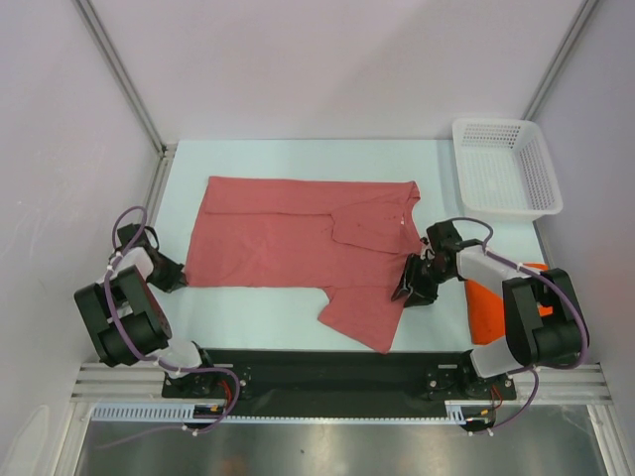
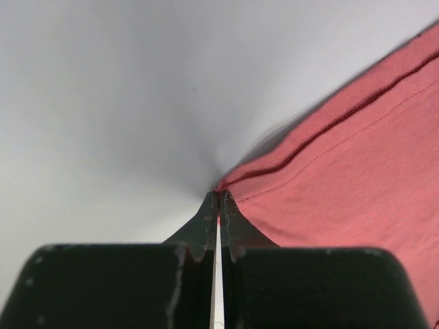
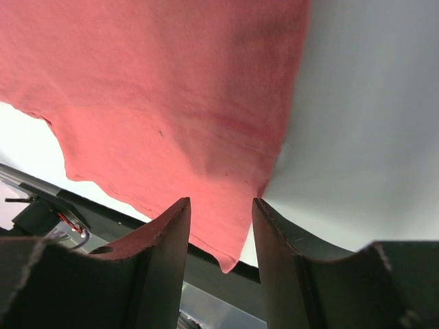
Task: Fold and stack the t-shirts
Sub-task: Fold the tshirt
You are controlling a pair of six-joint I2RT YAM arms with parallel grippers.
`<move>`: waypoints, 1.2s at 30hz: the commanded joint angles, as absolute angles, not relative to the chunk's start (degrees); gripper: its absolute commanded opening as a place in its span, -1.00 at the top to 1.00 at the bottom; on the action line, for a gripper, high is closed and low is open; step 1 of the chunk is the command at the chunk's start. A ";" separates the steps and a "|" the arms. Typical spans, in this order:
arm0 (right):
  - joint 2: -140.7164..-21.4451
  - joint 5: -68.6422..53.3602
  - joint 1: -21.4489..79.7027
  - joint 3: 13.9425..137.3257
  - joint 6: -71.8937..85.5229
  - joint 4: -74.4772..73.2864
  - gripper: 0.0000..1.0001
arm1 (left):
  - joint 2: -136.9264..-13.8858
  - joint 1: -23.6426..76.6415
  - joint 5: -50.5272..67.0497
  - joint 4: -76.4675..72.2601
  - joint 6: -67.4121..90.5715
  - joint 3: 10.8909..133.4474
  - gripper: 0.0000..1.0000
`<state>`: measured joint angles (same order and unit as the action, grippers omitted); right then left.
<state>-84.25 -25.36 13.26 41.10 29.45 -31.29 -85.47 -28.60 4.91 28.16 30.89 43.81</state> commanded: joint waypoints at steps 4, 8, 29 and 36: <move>-81.48 -28.04 13.62 40.25 28.38 -34.62 0.07 | -84.46 -28.92 4.83 29.09 29.00 42.36 0.99; -80.42 -25.59 14.41 40.08 33.63 -36.47 0.10 | -85.16 -28.92 4.83 29.09 28.92 42.54 0.99; -78.75 -3.43 29.44 40.61 58.80 -39.38 0.32 | -84.29 -28.92 4.39 27.51 28.21 39.81 0.99; -82.00 -4.22 30.93 41.13 58.53 -37.79 0.25 | -84.46 -28.92 4.66 27.68 27.77 40.78 0.99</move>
